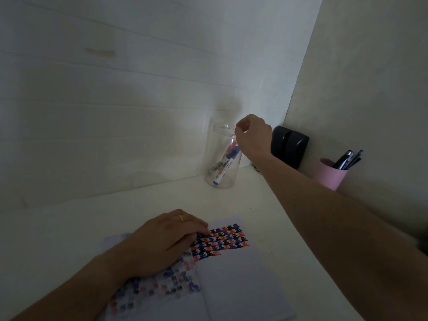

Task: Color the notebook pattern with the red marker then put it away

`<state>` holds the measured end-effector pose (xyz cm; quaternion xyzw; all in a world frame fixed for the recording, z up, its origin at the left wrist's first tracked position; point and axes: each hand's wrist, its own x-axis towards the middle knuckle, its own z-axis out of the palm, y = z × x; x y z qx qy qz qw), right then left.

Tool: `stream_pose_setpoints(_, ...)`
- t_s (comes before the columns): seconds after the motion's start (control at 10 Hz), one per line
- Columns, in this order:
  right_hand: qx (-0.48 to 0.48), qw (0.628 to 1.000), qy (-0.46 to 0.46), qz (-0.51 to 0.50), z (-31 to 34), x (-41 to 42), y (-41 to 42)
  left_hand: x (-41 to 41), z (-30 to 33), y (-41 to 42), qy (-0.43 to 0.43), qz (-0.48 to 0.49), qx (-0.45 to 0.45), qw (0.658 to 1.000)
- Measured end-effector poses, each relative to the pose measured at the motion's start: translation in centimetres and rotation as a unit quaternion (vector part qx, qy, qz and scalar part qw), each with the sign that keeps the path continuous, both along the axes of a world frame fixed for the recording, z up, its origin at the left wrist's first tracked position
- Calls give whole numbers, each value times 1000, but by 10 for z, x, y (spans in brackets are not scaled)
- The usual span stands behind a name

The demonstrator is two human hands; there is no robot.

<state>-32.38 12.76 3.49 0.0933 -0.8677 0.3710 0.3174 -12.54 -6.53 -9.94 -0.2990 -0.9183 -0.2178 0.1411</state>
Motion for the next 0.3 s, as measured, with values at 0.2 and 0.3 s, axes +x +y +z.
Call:
stream_pose_setpoints(0.2, -16, 1000, -9, 6, 2, 10, -1, 3, 3, 1, 12, -5, -1, 1000)
stream_pose_setpoints(0.3, -34, 999, 21, 17, 5, 22, 2, 2, 4, 1, 13, -5, 7, 1000)
